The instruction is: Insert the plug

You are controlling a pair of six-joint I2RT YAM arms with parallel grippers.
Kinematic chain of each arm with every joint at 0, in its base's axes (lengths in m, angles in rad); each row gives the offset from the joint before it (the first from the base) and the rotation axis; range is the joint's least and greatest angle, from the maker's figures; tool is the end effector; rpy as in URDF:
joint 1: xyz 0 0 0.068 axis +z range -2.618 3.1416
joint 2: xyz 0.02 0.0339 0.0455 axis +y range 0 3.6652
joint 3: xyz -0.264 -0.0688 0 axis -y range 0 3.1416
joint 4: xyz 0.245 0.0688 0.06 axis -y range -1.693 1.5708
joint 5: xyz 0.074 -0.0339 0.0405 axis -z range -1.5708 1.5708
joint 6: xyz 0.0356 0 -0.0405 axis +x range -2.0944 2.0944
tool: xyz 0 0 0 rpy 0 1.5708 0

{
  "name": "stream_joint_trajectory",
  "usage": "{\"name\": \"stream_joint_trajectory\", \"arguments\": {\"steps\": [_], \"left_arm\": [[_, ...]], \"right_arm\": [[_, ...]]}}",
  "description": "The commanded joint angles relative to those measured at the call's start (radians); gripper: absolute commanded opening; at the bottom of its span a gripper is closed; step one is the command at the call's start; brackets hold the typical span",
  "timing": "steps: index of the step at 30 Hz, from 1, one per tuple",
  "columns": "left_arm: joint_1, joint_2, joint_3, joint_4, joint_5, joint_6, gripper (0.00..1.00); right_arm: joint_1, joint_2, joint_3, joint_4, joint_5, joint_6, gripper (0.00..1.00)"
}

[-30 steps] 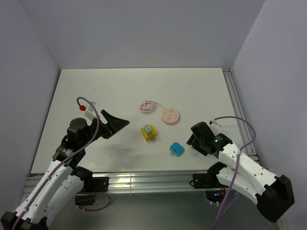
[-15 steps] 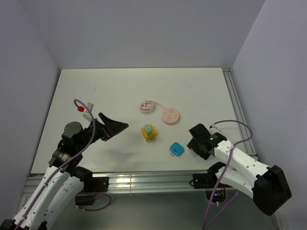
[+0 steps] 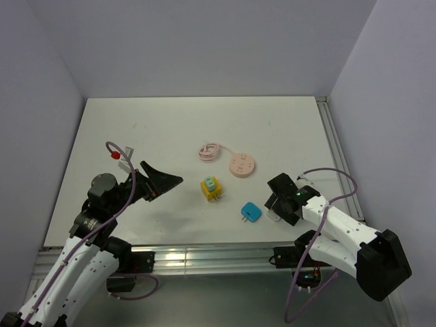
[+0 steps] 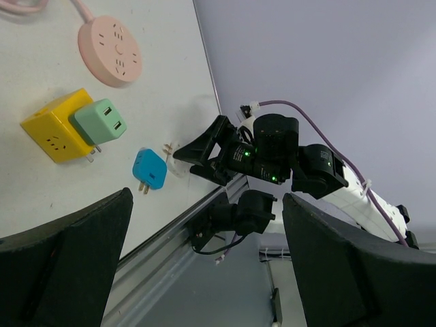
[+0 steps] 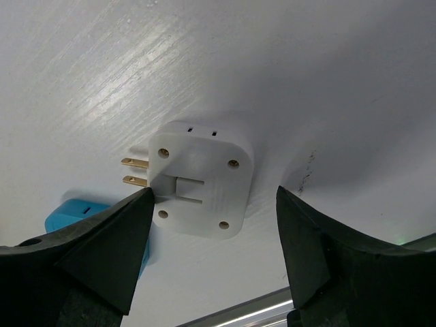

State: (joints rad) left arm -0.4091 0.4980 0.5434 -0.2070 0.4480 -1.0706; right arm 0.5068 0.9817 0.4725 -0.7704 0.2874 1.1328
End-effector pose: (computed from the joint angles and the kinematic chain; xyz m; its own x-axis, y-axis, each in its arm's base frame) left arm 0.1175 -0.0678 0.2936 -0.7296 -0.5457 -0.4122 0.2305 0.3712 -0.8995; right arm 0.1339 0.0628 0.1624 -0.7123 0.5979 -0.3677 0.5912 0.7934 0.1448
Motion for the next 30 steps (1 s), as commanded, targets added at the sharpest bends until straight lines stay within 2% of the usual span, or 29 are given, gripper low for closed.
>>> {"name": "stream_joint_trajectory", "arguments": {"steps": [1,8,13,19,30], "left_arm": [[-0.002,-0.012,-0.005,0.041,0.018,-0.008,0.97],[0.000,-0.018,-0.010,0.037,0.018,-0.006,0.97],[0.000,-0.022,-0.008,0.037,0.023,0.000,0.97],[-0.002,-0.027,-0.019,0.038,0.029,0.003,0.97],[-0.002,-0.021,-0.020,0.046,0.031,0.012,0.97]], "right_arm": [[-0.010,0.017,0.046,0.002,0.035,0.002,0.78],[-0.022,0.061,0.063,0.002,0.027,-0.028,0.73],[-0.030,0.069,0.071,0.020,0.004,-0.044,0.79],[-0.033,0.072,0.072,0.028,-0.002,-0.033,0.78],[-0.040,-0.023,0.074,0.026,0.001,-0.045,0.78]]}}
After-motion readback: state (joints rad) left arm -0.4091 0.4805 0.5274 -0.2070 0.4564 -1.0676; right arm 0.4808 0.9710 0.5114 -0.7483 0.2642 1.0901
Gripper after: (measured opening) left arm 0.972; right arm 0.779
